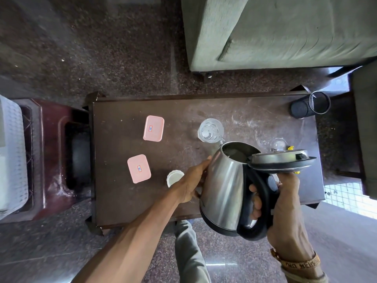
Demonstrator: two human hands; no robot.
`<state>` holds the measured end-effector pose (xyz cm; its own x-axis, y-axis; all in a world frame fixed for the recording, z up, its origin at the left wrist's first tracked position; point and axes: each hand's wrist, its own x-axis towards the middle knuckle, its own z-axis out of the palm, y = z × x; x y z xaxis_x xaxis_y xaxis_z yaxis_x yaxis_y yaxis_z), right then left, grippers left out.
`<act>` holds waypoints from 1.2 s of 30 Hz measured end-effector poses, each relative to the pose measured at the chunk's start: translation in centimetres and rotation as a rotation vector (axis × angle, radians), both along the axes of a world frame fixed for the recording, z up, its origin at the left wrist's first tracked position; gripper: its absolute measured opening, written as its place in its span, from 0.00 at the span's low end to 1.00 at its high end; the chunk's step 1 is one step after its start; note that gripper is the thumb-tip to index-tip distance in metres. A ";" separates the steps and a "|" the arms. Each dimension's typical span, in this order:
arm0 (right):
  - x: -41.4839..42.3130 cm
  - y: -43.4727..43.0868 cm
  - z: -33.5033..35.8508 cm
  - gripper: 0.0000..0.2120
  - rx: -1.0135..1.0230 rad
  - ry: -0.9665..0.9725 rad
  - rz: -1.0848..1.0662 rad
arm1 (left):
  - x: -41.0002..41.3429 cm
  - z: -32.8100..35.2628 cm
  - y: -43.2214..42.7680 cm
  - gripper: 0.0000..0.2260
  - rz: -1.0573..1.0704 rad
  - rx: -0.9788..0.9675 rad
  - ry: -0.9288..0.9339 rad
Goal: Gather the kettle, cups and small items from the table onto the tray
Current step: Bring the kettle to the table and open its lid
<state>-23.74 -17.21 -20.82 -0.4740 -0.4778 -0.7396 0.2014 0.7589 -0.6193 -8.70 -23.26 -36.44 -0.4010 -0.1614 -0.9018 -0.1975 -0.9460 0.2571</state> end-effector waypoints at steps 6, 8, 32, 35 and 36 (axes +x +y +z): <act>-0.2 0.1 -0.1 0.33 0.012 0.010 0.005 | -0.1 0.1 0.3 0.35 0.009 0.016 0.000; -0.2 0.1 -0.1 0.33 0.015 0.010 0.008 | -0.1 -0.1 0.4 0.35 0.010 0.015 0.003; -0.1 0.1 0.2 0.36 0.034 0.024 0.007 | 0.0 -1.3 1.3 0.31 0.015 0.006 0.027; -0.1 0.0 0.3 0.37 0.037 0.028 0.010 | 0.0 -1.4 1.4 0.33 0.015 0.012 0.032; -0.1 0.0 0.3 0.37 0.038 0.031 0.010 | 0.0 -1.4 1.4 0.34 0.015 0.010 0.030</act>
